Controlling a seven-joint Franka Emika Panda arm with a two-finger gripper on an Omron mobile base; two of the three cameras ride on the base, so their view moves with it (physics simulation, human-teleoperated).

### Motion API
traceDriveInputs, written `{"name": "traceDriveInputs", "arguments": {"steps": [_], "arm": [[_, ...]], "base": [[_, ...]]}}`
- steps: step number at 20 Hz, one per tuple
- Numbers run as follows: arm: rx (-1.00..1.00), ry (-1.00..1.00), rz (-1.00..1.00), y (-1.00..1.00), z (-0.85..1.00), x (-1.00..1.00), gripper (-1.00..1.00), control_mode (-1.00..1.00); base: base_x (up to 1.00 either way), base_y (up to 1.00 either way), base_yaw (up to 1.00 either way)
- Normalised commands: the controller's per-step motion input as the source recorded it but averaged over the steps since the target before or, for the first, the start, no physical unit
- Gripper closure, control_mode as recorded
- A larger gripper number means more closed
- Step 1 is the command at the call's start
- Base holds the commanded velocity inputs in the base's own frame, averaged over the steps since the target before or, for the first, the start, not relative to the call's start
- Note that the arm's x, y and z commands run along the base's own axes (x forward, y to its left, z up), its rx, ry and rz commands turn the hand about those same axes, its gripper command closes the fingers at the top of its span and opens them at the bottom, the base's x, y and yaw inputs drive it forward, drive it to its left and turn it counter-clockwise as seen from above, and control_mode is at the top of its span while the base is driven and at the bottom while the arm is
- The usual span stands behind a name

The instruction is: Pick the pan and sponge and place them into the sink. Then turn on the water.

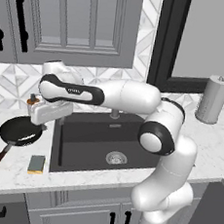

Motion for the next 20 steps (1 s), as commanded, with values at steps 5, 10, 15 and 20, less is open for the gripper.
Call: {"name": "traceDriveInputs", "arguments": {"steps": [5,10,15,20], "arm": [[0.0,0.01,-0.55,0.02,-0.13,0.0,-1.0,-1.0],[-0.01,0.01,-0.6,0.02,-0.18,0.0,-1.0,-1.0],[-0.01,0.0,-0.19,0.06,-0.07,0.0,-1.0,-1.0],[-0.02,0.0,0.0,0.21,-0.04,0.0,-1.0,-1.0]], "base": [[0.0,0.0,0.0],[0.0,0.0,0.0],[0.0,0.0,0.0],[0.0,0.0,0.0]]}}
